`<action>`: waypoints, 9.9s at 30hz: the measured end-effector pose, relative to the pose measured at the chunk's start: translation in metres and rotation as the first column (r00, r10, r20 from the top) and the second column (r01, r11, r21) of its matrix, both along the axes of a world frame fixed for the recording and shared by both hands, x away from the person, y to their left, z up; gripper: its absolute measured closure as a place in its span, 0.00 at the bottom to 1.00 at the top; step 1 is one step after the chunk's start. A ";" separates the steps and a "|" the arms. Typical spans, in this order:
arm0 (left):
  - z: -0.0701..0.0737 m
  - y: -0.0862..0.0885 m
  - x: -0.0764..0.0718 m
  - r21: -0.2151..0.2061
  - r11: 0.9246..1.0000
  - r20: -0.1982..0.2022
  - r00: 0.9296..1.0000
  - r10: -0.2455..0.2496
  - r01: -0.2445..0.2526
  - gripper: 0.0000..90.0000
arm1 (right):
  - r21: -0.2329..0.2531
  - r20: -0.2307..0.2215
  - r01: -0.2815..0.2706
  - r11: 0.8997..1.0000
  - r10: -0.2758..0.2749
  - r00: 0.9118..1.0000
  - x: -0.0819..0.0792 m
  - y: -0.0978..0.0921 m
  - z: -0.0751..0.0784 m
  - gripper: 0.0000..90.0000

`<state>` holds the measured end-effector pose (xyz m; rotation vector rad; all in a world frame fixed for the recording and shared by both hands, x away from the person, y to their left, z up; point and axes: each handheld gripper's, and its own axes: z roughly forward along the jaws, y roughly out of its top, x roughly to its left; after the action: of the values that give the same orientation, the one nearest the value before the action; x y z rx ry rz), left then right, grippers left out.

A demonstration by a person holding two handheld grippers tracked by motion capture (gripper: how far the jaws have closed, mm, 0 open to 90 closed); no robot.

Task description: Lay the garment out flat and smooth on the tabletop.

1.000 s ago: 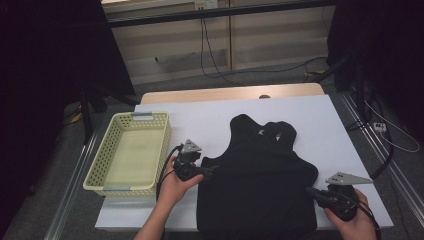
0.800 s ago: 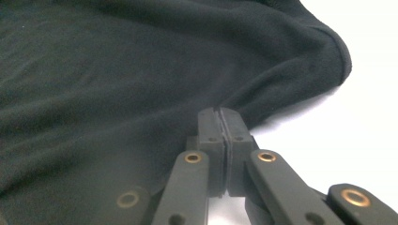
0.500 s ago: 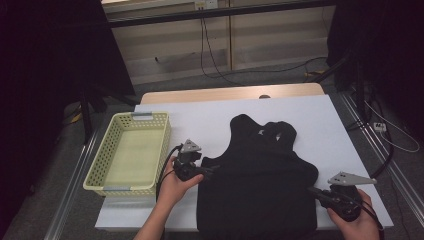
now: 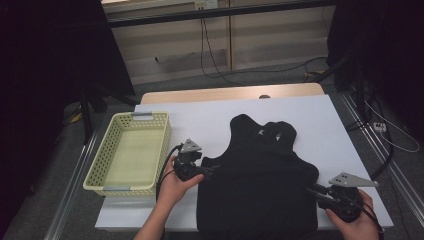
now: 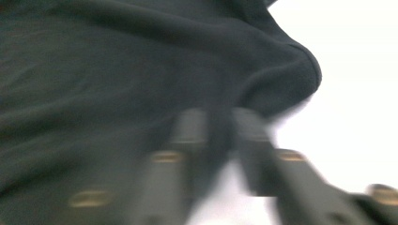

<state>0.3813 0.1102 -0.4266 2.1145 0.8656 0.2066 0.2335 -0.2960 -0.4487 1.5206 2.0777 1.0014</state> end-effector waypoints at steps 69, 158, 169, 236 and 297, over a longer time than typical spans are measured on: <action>-0.012 0.027 -0.001 0.042 0.989 -0.046 0.989 0.142 -0.140 0.15 | 0.040 0.038 -0.715 0.698 0.714 0.699 0.062 0.250 -0.006 0.59; -0.009 0.013 0.001 0.017 0.999 -0.047 0.998 0.050 -0.049 0.24 | 0.030 0.098 -0.521 0.853 0.516 0.851 0.084 0.153 0.010 0.35; -0.009 0.011 0.000 0.023 0.999 -0.042 0.998 0.036 -0.035 0.21 | -0.028 0.080 -0.357 0.934 0.358 0.930 0.108 0.098 0.012 0.35; -0.006 0.015 -0.001 0.031 0.999 -0.029 0.999 0.034 -0.033 0.18 | -0.012 0.032 -0.101 0.995 0.101 0.994 0.190 0.054 0.016 0.62; -0.010 0.018 0.003 0.031 0.999 -0.050 0.998 0.043 -0.041 0.18 | -0.102 -0.025 0.018 0.995 -0.021 0.999 0.097 -0.009 0.007 0.56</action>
<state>0.3843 0.1282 -0.4367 2.1383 0.9428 0.1899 0.3304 -0.3049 -0.4421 1.5077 2.0938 0.8586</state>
